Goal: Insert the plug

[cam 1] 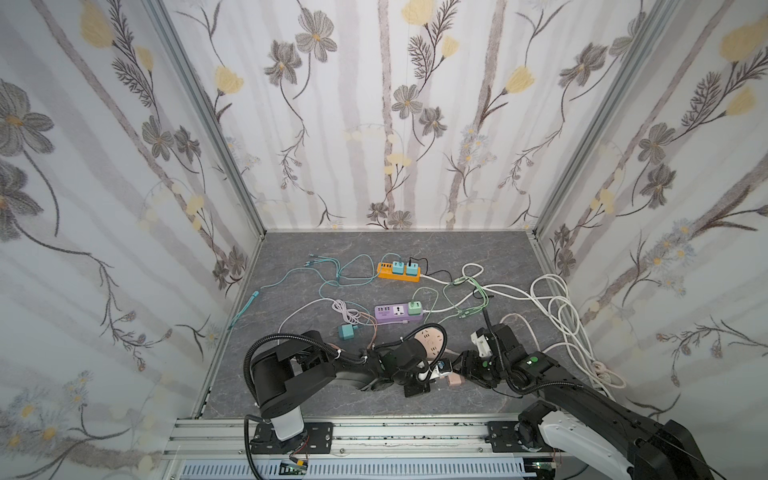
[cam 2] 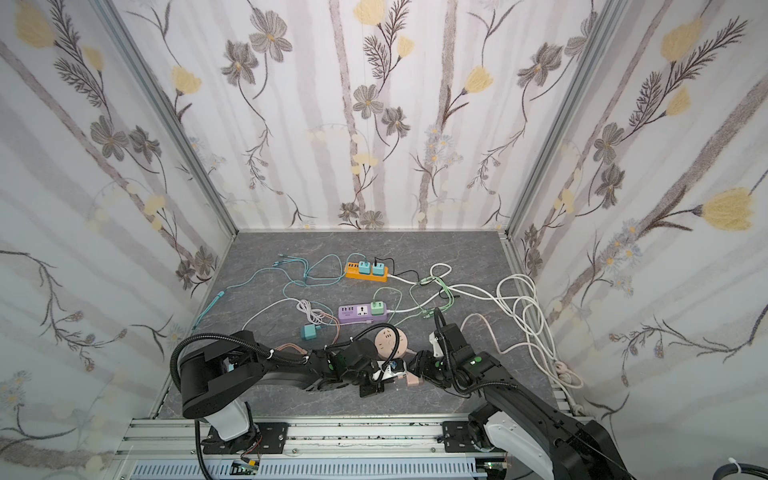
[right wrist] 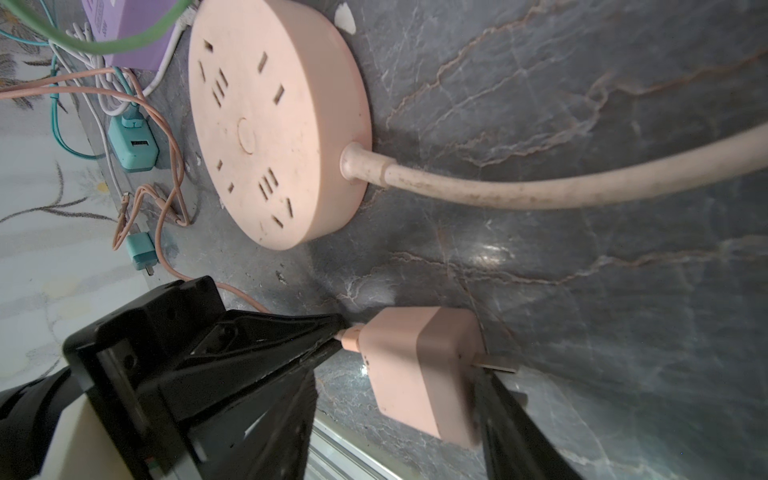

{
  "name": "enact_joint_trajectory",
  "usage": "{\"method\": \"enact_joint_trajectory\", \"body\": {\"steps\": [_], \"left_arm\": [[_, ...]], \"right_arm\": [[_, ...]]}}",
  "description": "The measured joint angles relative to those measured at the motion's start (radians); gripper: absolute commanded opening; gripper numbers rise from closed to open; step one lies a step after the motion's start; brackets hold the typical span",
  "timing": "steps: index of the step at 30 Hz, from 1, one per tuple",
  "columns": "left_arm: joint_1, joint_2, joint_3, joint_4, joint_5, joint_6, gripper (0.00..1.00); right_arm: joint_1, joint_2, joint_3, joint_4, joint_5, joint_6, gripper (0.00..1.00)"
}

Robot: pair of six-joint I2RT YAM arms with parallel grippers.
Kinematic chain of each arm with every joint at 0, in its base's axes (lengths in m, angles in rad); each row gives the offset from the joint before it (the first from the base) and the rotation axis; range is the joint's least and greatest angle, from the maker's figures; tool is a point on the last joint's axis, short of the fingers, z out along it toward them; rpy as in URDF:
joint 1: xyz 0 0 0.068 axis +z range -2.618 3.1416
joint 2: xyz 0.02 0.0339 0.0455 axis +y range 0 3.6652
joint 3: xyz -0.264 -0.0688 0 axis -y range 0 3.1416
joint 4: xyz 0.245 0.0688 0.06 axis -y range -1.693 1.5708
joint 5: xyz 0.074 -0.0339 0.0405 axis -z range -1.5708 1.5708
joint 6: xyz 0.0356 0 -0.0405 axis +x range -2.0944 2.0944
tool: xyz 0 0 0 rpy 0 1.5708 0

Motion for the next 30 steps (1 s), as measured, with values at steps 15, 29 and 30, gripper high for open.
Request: {"method": "enact_joint_trajectory", "body": {"steps": [15, 29, 30], "left_arm": [[0.005, -0.027, 0.021, -0.109, 0.014, 0.013, 0.00], [0.005, -0.038, 0.075, -0.248, -0.043, -0.022, 0.00], [0.005, -0.040, 0.077, -0.258, -0.047, -0.021, 0.00]], "right_arm": [[0.052, 0.046, 0.015, 0.051, 0.028, -0.010, 0.59], [0.101, 0.056, -0.003, 0.095, 0.066, 0.036, 0.38], [0.103, 0.058, -0.003, 0.101, 0.067, 0.038, 0.35]]}}
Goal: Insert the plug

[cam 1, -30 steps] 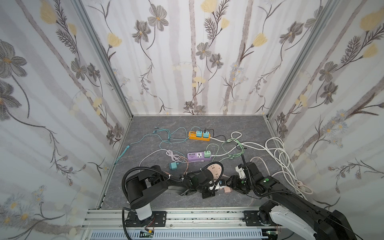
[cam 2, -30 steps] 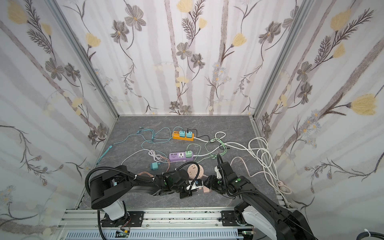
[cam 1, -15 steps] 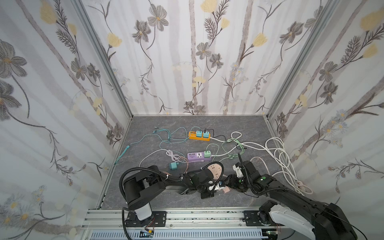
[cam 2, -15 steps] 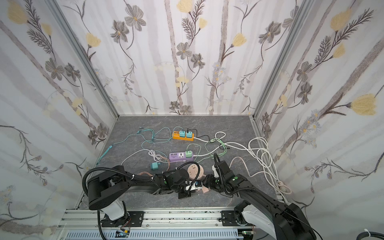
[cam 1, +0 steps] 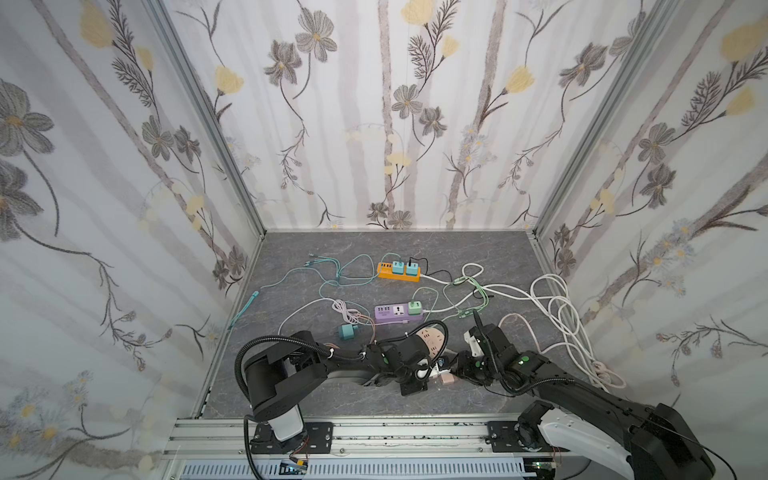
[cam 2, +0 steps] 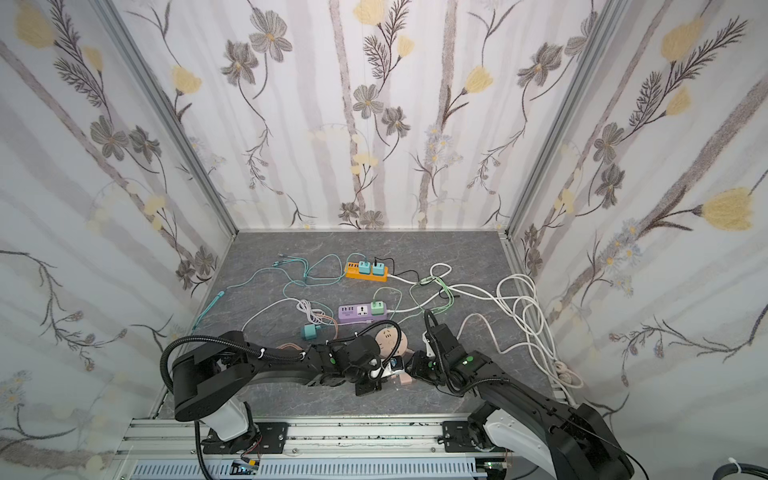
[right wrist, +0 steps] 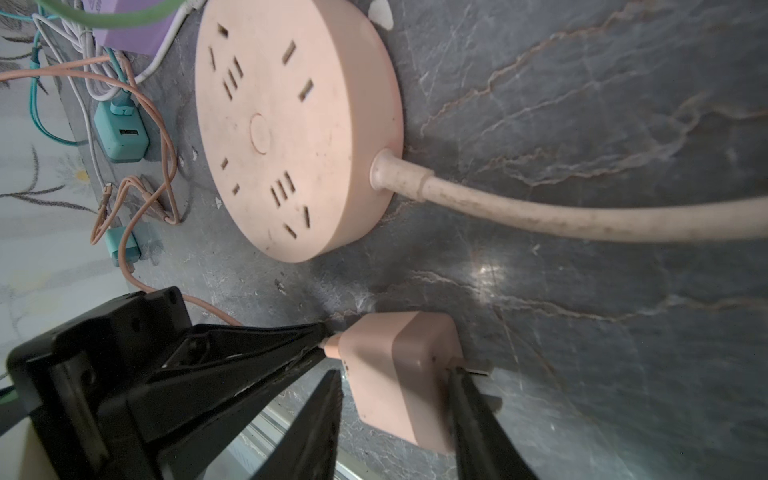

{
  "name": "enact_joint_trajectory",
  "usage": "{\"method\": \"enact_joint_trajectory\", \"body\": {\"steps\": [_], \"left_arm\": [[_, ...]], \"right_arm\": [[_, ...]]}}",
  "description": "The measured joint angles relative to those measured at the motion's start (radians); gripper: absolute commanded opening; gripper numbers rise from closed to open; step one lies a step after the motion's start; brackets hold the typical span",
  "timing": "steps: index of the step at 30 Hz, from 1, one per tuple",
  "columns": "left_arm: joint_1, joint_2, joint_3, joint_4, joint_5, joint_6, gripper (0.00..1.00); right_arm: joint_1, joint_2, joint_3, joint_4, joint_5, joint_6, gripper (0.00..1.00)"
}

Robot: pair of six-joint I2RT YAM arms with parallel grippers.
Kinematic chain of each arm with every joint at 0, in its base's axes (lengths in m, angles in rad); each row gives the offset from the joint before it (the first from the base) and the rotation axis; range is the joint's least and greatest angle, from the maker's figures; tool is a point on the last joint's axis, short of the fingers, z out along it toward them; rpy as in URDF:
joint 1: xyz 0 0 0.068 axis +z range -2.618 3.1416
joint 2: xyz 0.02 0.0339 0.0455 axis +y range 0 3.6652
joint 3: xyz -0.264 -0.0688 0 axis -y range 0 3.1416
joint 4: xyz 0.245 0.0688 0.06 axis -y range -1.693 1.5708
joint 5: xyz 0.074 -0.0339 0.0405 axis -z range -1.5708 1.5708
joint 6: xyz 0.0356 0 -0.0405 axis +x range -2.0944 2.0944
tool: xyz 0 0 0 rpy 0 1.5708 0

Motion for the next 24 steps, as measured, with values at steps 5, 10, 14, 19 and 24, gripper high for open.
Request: {"method": "enact_joint_trajectory", "body": {"steps": [5, 10, 14, 19, 24], "left_arm": [[0.000, -0.007, 0.012, -0.046, 0.006, 0.016, 0.00], [0.005, -0.010, 0.035, -0.110, 0.019, 0.031, 0.00], [0.013, -0.013, 0.049, -0.159, 0.027, 0.033, 0.00], [0.017, -0.013, 0.063, -0.188, 0.055, 0.034, 0.00], [0.024, -0.010, 0.082, -0.221, 0.076, 0.034, 0.00]], "right_arm": [[0.005, 0.011, -0.006, 0.018, 0.004, 0.000, 0.25], [0.012, 0.030, -0.005, 0.023, 0.004, -0.011, 0.14], [0.024, 0.039, -0.002, 0.037, 0.005, -0.027, 0.07], [0.040, 0.060, 0.003, 0.069, 0.013, -0.045, 0.06], [0.053, 0.089, 0.008, 0.103, 0.023, -0.053, 0.07]]}}
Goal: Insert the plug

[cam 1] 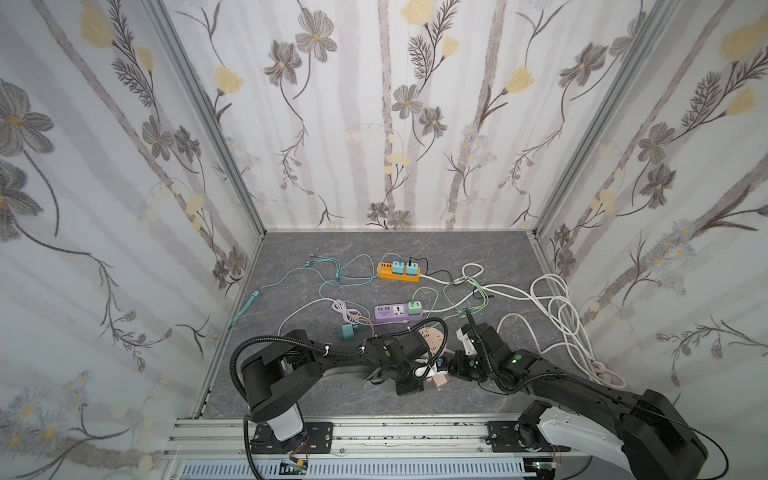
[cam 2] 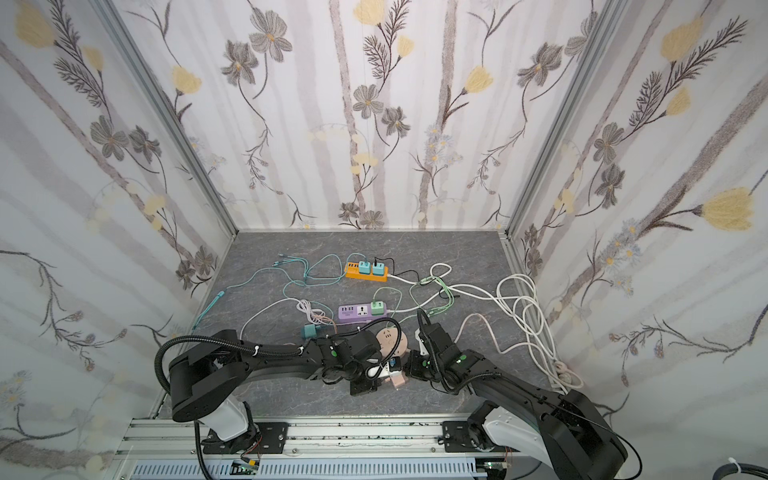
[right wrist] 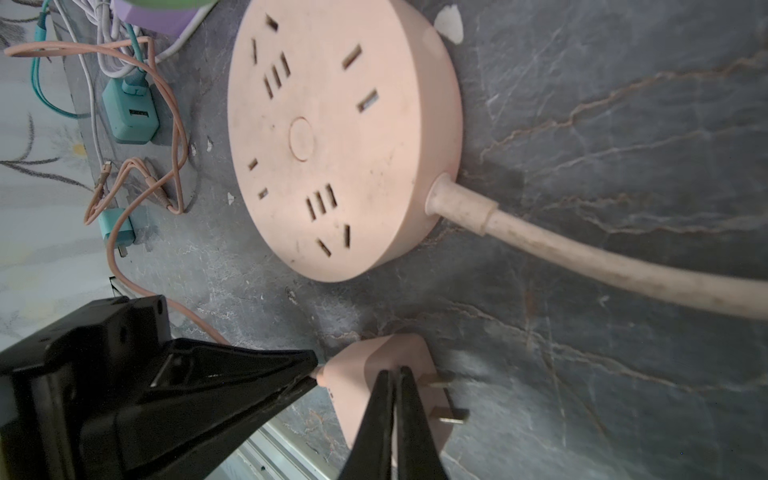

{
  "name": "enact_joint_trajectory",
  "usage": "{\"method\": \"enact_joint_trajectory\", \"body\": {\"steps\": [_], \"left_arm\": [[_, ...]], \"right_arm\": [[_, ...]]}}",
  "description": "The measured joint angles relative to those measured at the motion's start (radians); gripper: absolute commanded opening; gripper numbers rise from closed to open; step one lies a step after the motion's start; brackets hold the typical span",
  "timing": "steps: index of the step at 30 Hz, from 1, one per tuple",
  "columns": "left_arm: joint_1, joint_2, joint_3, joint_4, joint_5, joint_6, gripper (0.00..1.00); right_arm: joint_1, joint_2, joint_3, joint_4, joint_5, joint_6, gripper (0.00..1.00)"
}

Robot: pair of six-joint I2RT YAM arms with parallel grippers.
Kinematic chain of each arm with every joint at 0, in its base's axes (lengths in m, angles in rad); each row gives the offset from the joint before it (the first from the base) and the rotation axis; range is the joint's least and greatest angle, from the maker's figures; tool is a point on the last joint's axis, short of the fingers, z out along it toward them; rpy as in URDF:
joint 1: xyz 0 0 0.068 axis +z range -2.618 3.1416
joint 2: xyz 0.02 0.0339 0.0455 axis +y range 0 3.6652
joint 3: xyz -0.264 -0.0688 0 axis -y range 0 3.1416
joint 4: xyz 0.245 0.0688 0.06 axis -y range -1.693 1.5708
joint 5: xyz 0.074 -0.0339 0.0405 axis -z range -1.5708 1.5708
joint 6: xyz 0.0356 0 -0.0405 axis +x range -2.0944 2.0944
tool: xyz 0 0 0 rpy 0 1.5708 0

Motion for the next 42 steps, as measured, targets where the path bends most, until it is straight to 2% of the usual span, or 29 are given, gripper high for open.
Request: {"method": "enact_joint_trajectory", "body": {"steps": [6, 8, 13, 16, 17, 18, 21, 24, 29, 31, 32, 33, 37, 42], "left_arm": [[0.001, 0.021, 0.019, -0.018, 0.037, 0.000, 0.00], [0.001, 0.023, 0.019, 0.004, 0.029, 0.007, 0.00], [0.016, -0.011, -0.009, 0.130, 0.033, 0.005, 0.00], [0.022, -0.036, -0.040, 0.165, 0.011, 0.040, 0.00], [0.026, -0.045, -0.049, 0.165, 0.000, 0.050, 0.00], [0.034, -0.053, -0.058, 0.166, -0.010, 0.065, 0.07], [0.066, -0.081, -0.087, 0.172, 0.009, 0.098, 0.46], [0.097, -0.117, -0.129, 0.188, 0.050, 0.109, 0.68], [0.148, -0.246, -0.200, 0.227, 0.130, 0.083, 0.78], [0.170, -0.315, -0.237, 0.250, 0.142, 0.051, 0.89], [0.179, -0.344, -0.254, 0.261, 0.142, 0.034, 1.00], [0.191, -0.385, -0.278, 0.274, 0.138, 0.008, 1.00], [0.232, -0.533, -0.340, 0.315, 0.031, -0.117, 1.00], [0.283, -0.610, -0.337, 0.309, -0.243, -0.332, 1.00]], "right_arm": [[0.016, 0.020, 0.002, 0.026, 0.028, 0.001, 0.08], [0.020, 0.020, 0.001, -0.011, -0.001, 0.001, 0.13], [0.025, -0.071, 0.019, -0.114, -0.019, 0.005, 0.47], [0.026, -0.144, 0.044, -0.169, -0.005, -0.033, 0.65], [0.025, -0.160, 0.050, -0.189, -0.002, -0.045, 0.74], [0.025, -0.169, 0.057, -0.206, -0.002, -0.064, 0.79], [0.026, -0.175, 0.076, -0.234, -0.007, -0.135, 0.81], [0.027, -0.156, 0.081, -0.224, -0.018, -0.186, 0.83], [0.031, -0.073, 0.115, -0.196, -0.025, -0.277, 0.86], [0.037, -0.021, 0.146, -0.177, -0.030, -0.315, 0.86], [0.040, 0.003, 0.162, -0.169, -0.035, -0.331, 0.87], [0.045, 0.030, 0.179, -0.161, -0.038, -0.349, 0.87], [0.074, 0.159, 0.255, -0.134, -0.045, -0.416, 0.88], [0.150, 0.310, 0.358, -0.145, -0.043, -0.492, 0.87]]}}
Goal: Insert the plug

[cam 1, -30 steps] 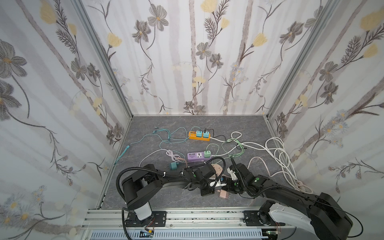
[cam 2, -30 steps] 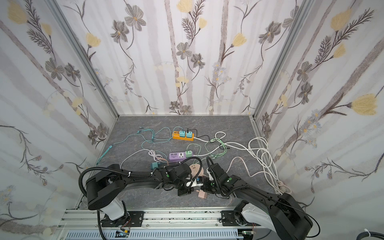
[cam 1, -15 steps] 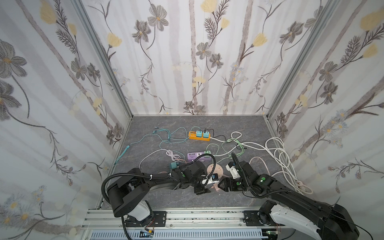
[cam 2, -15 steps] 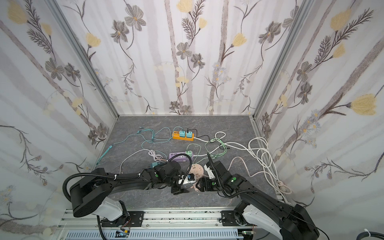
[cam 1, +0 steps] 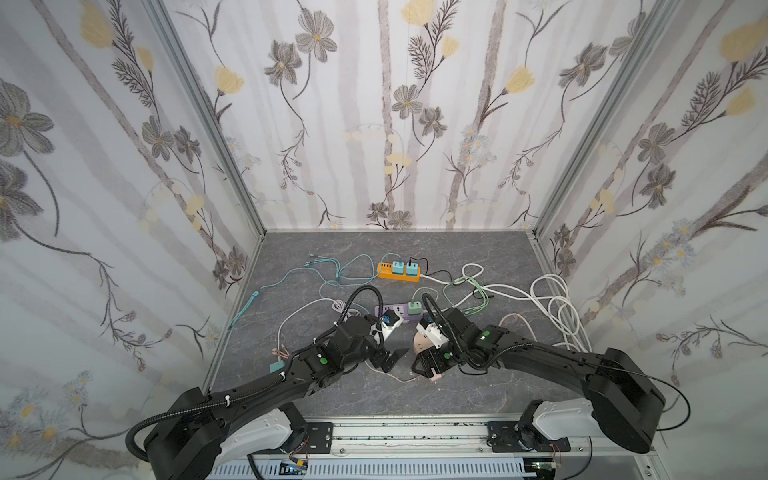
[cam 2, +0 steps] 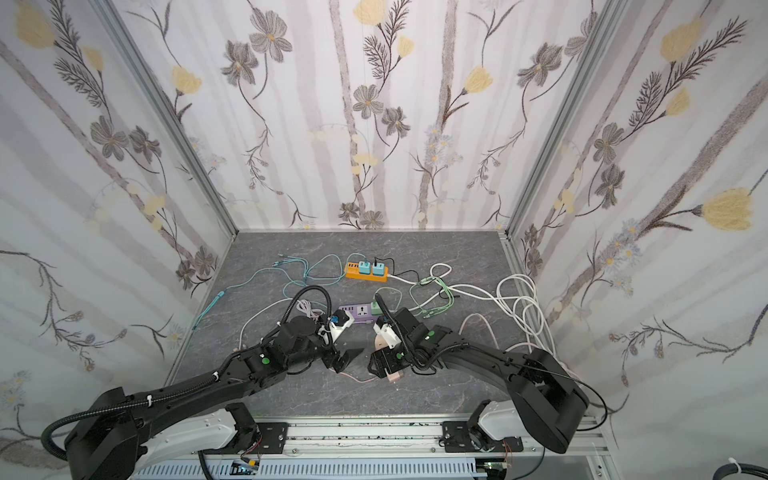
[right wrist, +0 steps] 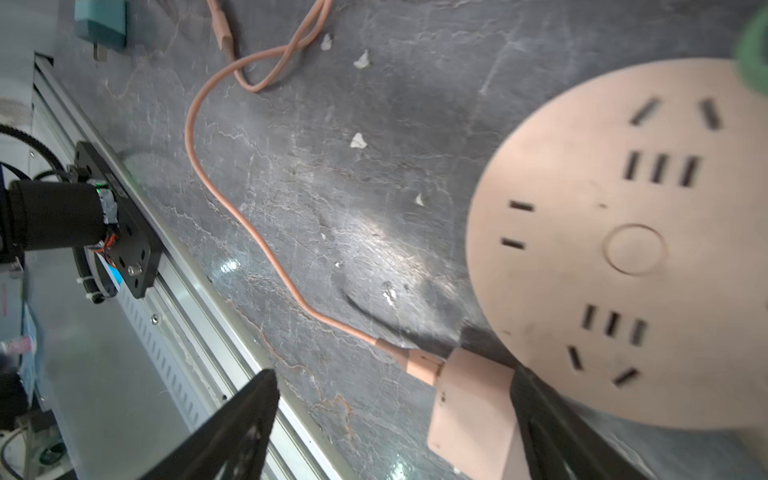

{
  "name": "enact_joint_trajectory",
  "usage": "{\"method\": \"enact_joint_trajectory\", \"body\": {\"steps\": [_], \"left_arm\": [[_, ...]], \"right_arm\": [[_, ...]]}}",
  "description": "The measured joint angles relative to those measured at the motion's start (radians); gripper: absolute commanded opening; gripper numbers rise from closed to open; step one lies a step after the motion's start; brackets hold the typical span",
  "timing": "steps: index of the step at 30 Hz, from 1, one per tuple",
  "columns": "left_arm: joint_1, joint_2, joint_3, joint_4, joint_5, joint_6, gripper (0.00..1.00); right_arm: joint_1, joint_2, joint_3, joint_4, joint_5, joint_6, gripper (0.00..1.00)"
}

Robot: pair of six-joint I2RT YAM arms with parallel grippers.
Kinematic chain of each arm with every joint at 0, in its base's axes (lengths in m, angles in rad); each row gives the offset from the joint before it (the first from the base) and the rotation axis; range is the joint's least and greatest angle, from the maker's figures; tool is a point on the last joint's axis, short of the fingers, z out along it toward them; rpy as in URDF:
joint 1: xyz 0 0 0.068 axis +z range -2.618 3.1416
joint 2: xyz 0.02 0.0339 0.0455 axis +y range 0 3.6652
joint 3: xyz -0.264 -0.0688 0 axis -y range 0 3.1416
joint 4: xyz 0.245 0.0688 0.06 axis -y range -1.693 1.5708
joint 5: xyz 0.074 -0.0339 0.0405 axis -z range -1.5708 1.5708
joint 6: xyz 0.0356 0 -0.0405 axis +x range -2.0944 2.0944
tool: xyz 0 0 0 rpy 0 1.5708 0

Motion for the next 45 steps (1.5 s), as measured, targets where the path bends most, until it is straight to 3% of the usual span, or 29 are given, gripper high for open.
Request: {"method": "enact_joint_trajectory", "body": {"steps": [6, 13, 21, 30, 36, 45], "left_arm": [[0.075, -0.023, 0.037, -0.079, -0.185, -0.247, 1.00], [0.164, 0.039, 0.095, -0.177, -0.151, -0.432, 1.00], [0.188, 0.125, 0.151, -0.218, -0.039, -0.488, 1.00], [0.209, 0.129, 0.167, -0.244, 0.000, -0.490, 1.00], [0.229, 0.111, 0.172, -0.281, -0.001, -0.491, 1.00], [0.322, 0.045, 0.180, -0.402, 0.000, -0.552, 1.00]], "right_arm": [[0.068, 0.039, 0.004, -0.058, 0.024, -0.024, 0.87], [0.116, -0.052, -0.043, -0.156, 0.088, 0.022, 0.88], [0.171, -0.079, -0.060, -0.194, 0.109, 0.048, 0.83], [0.344, 0.097, 0.077, -0.286, 0.235, 0.074, 0.78], [0.439, 0.223, 0.193, -0.364, 0.347, 0.058, 0.71], [0.459, 0.291, 0.263, -0.409, 0.430, 0.024, 0.53]]}}
